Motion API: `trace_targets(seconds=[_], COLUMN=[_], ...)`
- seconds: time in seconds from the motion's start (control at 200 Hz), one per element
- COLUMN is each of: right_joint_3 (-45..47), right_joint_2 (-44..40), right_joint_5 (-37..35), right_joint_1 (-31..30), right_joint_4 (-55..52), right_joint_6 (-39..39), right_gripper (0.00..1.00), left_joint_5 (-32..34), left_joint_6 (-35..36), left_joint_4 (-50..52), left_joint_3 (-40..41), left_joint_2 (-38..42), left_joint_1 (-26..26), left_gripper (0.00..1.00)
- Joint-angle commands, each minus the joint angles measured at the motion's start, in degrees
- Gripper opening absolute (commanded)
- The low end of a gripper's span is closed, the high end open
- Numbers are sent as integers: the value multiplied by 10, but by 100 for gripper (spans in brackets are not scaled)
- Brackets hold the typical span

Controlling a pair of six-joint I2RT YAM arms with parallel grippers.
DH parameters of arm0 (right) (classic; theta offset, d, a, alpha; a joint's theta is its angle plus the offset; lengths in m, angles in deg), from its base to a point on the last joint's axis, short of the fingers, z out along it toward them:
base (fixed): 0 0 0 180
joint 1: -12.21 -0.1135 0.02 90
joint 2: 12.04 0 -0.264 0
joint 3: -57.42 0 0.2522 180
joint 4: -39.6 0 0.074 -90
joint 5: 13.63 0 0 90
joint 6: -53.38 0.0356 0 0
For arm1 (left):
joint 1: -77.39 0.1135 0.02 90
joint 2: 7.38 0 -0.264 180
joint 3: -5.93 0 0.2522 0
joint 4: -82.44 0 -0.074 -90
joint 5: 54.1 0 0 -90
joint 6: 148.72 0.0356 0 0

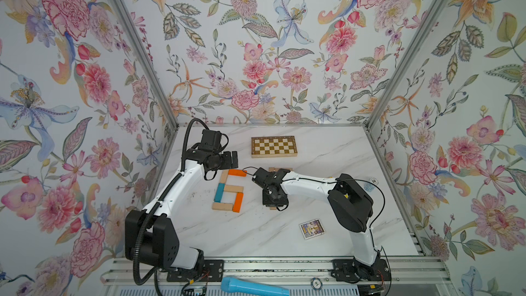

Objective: Assemble the number 6 with building blocks
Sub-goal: Assemble the building block at the center of the board.

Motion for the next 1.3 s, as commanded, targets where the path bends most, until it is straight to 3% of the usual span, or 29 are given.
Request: trace_targets(seconds=[0.0, 1.296], right_joint_3=[-10, -63], right_joint_2=[24, 74], right_joint_5=[-1, -7], right_joint_1=[8, 24], right_joint_4=[-23, -47], right_joint_6=[-16, -23], right_gripper=[29, 32], left_joint_5=[-8, -25], left_joint_6=[8, 10], left_joint_4=[-4, -7], left_joint_3=[3, 0], left_joint_2=[4, 0], left_joint_1=[-3, -3], left_gripper=[99, 99])
